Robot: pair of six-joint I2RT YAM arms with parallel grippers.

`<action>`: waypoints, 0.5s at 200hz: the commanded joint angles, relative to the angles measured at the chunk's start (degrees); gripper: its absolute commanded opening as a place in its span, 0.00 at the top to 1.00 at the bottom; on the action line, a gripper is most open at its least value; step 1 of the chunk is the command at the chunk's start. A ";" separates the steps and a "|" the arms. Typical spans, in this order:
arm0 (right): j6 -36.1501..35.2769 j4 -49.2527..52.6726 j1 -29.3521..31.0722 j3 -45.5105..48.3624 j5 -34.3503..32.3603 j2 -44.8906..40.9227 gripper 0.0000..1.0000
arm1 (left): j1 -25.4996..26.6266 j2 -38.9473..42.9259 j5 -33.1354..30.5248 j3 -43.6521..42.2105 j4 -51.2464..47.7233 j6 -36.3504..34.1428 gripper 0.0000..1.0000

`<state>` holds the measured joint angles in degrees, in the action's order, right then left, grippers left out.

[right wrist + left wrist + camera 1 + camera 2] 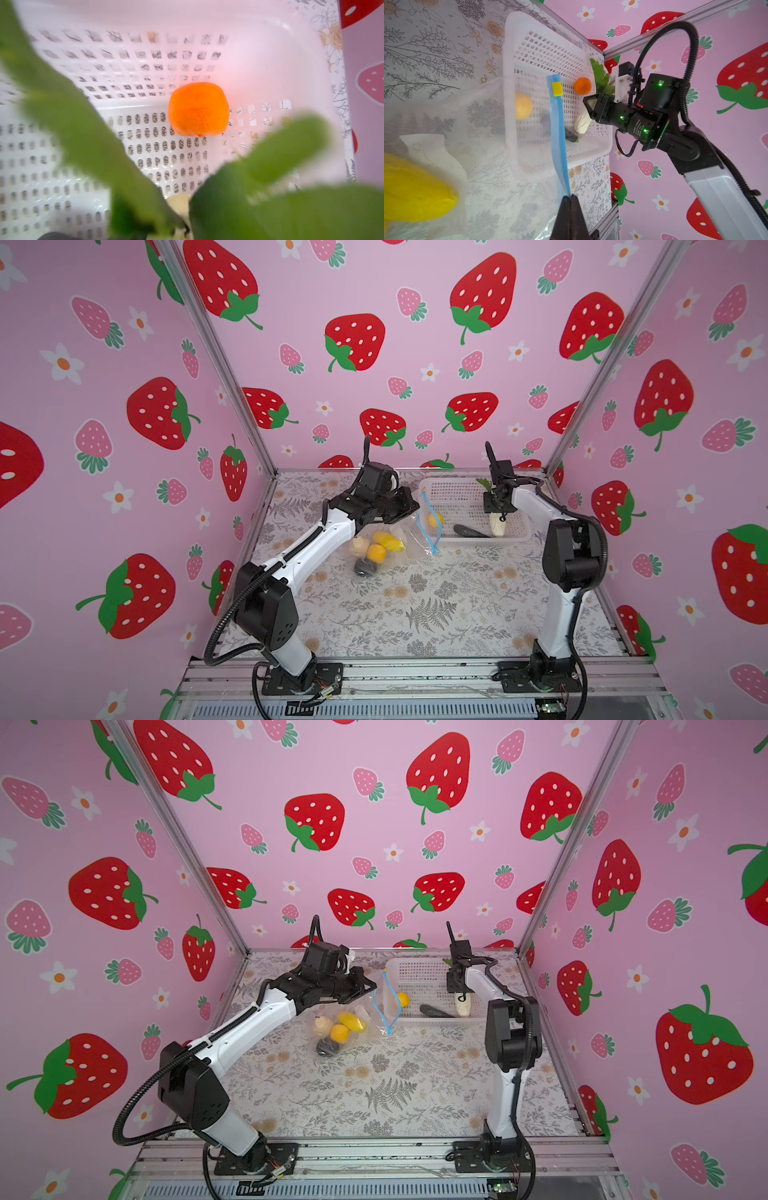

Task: Place the food in the zip-top bag and seal the zipper
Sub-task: 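Lower the right gripper onto the pale radish, close and lift it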

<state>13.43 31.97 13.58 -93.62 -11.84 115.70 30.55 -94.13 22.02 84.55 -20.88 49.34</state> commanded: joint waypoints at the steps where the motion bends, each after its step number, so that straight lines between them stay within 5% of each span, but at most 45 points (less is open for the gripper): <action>1: 1.13 -1.89 -0.32 1.50 7.04 -4.34 0.48 | 0.23 -0.05 -0.31 2.25 -0.51 -0.22 1.00; 100: 6.52 -13.95 -0.31 10.44 18.88 -14.08 0.54 | 0.33 -0.42 -0.75 2.32 -0.58 -0.04 1.00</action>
<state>17.50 21.47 13.58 -84.90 3.33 103.72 30.65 -94.13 21.58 84.58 -20.99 49.34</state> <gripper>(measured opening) 0.468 0.045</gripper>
